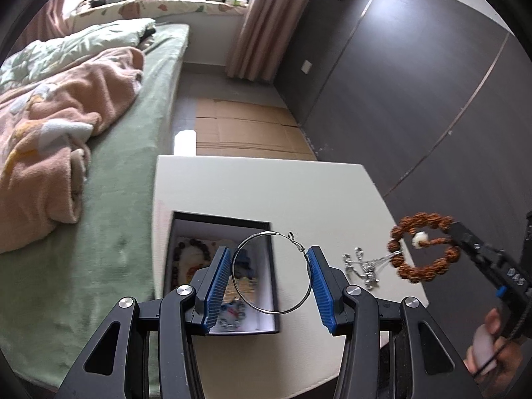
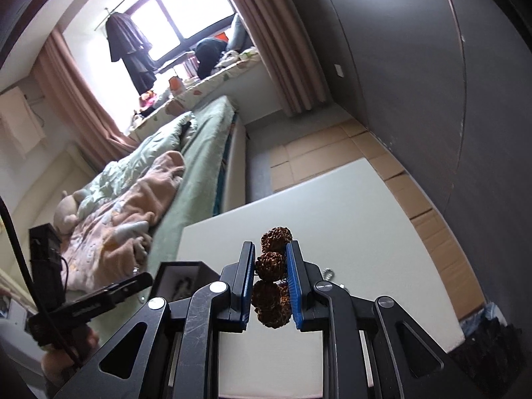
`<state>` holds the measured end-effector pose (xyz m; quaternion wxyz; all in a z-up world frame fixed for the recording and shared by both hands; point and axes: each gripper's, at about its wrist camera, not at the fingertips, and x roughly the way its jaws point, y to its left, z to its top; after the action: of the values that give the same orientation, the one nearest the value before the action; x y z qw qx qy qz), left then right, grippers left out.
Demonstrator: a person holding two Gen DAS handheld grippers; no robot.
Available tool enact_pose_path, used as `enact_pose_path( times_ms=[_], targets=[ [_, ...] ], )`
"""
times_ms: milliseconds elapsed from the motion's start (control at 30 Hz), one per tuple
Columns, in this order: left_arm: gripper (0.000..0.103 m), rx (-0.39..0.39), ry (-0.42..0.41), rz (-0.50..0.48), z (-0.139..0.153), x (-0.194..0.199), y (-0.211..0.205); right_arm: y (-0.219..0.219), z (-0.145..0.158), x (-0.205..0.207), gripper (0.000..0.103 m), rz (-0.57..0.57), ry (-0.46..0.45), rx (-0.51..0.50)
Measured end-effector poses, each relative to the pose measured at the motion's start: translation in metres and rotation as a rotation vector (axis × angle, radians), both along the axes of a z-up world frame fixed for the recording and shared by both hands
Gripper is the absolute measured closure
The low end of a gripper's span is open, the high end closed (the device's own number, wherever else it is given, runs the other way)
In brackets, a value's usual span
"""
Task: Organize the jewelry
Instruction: 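Drop the hoop into the black box with the left gripper while the right carries the brown bracelet in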
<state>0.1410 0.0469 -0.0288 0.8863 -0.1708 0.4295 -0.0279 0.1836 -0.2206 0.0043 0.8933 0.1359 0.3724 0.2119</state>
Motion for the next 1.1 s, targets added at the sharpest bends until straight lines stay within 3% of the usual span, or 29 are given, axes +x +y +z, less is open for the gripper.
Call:
enact_pose_path(
  times_ms=[233,367,500,633,867,967,1100],
  targets=[
    [0.054,0.008,0.008,0.027,-0.003,-0.001,0.014,0.022,0.035,-0.004,0.083,0.038,-0.067,0.018],
    [0.053,-0.044,0.040,0.055,-0.007,0.002,0.026,0.036,0.060,-0.007,0.083,0.062,-0.108,0.019],
    [0.040,-0.104,0.056,0.083,-0.010,0.001,0.037,0.053,0.082,-0.009,0.083,0.091,-0.147,-0.002],
    [0.035,-0.119,0.033,0.082,-0.005,-0.002,0.042,0.073,0.091,-0.009,0.083,0.125,-0.161,-0.014],
    [0.034,-0.115,0.026,0.110,-0.002,-0.010,0.053,0.111,0.074,-0.006,0.083,0.199,-0.119,-0.017],
    [0.018,-0.101,0.028,0.115,-0.002,-0.014,0.060,0.127,0.056,-0.001,0.083,0.230,-0.078,-0.018],
    [0.017,-0.082,0.046,0.138,-0.006,-0.020,0.071,0.145,0.025,0.007,0.083,0.262,-0.021,-0.032]
  ],
)
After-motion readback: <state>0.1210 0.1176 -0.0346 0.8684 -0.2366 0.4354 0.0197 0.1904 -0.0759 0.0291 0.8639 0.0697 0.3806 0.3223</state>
